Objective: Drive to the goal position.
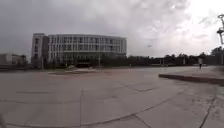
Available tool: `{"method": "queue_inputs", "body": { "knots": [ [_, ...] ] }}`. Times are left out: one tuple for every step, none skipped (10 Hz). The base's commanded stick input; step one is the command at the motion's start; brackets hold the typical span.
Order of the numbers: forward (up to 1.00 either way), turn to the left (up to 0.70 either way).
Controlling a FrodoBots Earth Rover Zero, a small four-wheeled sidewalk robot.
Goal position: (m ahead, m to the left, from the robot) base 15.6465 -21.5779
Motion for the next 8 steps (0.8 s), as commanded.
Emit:
{"method": "queue_inputs", "body": {
  "knots": [
    [0.7, -0.01],
    [0.7, -0.01],
    [0.7, -0.01],
    [0.7, -0.01],
    [0.7, -0.01],
    [0.7, -0.01],
    [0.7, -0.01],
    [0.7, -0.01]
  ]
}}
